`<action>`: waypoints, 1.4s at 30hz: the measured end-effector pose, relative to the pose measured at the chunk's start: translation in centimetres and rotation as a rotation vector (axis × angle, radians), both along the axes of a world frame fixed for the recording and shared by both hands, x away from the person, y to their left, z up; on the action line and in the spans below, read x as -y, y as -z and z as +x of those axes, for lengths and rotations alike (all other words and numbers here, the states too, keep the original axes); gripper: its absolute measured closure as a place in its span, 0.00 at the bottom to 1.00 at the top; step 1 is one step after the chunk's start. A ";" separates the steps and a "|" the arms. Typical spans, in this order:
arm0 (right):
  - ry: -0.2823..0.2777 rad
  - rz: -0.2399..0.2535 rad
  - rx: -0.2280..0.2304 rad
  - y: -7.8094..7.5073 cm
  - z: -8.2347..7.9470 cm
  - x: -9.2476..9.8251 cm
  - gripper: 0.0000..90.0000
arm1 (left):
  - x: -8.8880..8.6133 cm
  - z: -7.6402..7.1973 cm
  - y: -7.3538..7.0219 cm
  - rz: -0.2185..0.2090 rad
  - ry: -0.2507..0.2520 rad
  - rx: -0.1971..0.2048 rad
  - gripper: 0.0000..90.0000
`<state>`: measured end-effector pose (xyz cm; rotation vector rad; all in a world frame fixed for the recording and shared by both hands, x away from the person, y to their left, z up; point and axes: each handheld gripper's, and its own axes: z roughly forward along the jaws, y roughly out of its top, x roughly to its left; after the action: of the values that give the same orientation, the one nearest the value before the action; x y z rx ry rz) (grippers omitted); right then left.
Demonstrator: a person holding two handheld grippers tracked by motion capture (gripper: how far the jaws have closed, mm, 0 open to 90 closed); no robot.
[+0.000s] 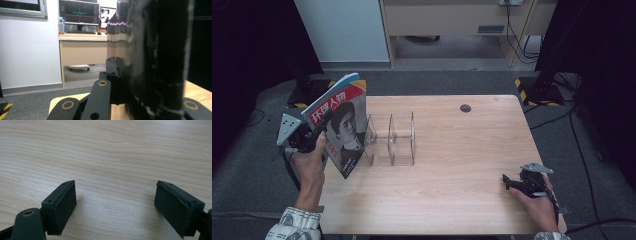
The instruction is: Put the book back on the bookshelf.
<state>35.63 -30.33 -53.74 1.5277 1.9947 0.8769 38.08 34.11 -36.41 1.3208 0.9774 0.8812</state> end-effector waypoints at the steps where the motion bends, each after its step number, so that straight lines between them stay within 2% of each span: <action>1: -0.003 -0.002 0.001 0.0 0.0 0.0 0.20 | 0.1 0.0 0.0 0.003 0.002 0.000 0.96; 8: -0.002 -0.001 0.001 0.0 0.0 0.0 0.20 | 0.5 0.3 0.6 0.012 0.011 -0.008 0.96; 31: -0.003 0.000 0.002 0.0 -0.1 0.0 0.20 | 0.3 0.3 2.6 -0.021 0.022 -0.025 0.96; 42: -0.005 -0.002 0.003 0.0 -0.1 0.1 0.20 | 0.1 0.0 2.8 -0.021 0.021 -0.022 0.96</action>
<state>35.51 -30.39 -53.75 1.5205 1.9979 0.8786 38.13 33.97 -39.23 1.3232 0.9858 0.8400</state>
